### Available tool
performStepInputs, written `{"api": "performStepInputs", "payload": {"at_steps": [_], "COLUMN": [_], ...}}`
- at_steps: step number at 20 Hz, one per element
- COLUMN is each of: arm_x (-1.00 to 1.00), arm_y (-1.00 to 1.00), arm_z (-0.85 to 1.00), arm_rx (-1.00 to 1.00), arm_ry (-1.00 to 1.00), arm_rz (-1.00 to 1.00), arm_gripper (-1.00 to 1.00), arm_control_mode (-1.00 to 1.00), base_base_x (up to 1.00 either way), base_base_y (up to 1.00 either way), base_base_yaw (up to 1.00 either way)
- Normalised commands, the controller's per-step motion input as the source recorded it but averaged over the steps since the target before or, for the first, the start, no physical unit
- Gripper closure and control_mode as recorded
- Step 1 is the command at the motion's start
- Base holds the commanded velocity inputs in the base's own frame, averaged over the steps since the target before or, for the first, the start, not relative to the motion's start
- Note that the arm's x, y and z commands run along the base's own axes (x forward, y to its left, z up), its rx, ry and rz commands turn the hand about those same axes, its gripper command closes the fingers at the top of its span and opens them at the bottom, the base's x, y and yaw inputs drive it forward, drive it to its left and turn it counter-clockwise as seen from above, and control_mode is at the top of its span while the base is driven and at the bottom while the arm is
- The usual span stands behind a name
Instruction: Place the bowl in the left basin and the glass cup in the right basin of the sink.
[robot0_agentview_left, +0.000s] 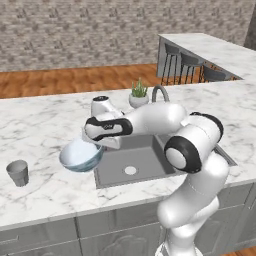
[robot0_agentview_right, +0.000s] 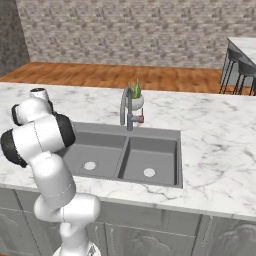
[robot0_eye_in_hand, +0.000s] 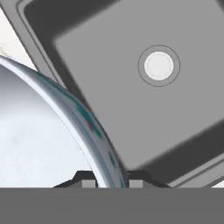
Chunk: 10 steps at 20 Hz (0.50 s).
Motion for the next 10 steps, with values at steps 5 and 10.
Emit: {"api": "performStepInputs", "payload": {"at_steps": [5, 10], "arm_x": [0.00, 0.04], "arm_y": [-0.95, -0.89], "arm_z": [0.03, -0.01], "arm_rx": [0.05, 0.06], "arm_ry": [0.05, 0.05], "arm_rz": [-0.18, -0.16], "arm_gripper": [1.00, 1.00], "arm_control_mode": [-1.00, -1.00], "base_base_x": [0.00, 0.00], "base_base_y": [0.00, 0.00], "base_base_yaw": [0.00, 0.00]}}
